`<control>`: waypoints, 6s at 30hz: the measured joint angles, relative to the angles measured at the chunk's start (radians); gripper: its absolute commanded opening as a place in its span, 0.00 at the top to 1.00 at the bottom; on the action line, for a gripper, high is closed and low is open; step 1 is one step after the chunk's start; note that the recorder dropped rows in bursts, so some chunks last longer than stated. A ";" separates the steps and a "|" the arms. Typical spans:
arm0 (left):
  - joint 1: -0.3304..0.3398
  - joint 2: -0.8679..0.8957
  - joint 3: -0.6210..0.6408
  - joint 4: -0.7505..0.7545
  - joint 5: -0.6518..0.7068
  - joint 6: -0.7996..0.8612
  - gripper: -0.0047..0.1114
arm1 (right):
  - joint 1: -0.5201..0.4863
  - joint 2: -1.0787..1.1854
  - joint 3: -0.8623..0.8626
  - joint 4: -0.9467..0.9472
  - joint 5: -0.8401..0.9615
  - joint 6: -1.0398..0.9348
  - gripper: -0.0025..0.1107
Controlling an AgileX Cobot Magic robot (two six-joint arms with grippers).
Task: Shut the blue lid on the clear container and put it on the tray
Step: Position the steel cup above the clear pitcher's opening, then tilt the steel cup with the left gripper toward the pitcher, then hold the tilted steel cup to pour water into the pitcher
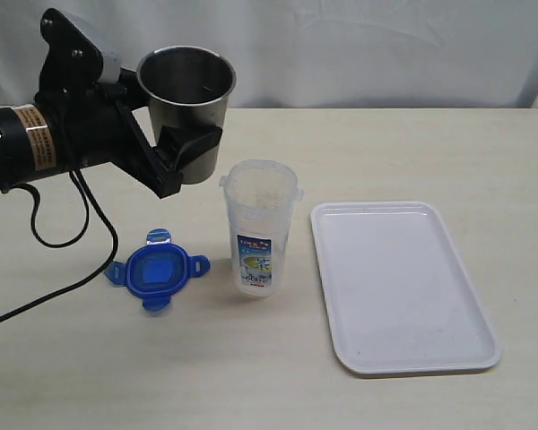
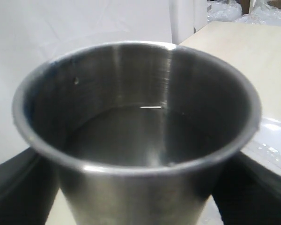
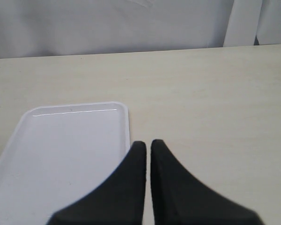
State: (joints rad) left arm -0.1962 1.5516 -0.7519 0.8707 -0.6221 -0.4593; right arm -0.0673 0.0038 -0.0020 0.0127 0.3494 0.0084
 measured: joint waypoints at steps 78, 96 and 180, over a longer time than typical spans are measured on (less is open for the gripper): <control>-0.058 0.047 -0.036 -0.063 0.182 0.550 0.96 | 0.000 0.000 0.000 0.000 0.000 0.000 0.94; -0.058 0.047 -0.040 -0.060 0.186 0.632 0.96 | 0.000 0.000 0.000 0.000 0.000 0.000 0.94; -0.152 0.047 -0.145 -0.065 0.447 0.815 0.96 | 0.000 0.000 0.000 0.000 0.000 0.000 0.94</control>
State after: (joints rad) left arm -0.3484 1.5981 -0.8970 0.8060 -0.1750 0.3560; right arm -0.0673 0.0038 -0.0020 0.0127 0.3494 0.0084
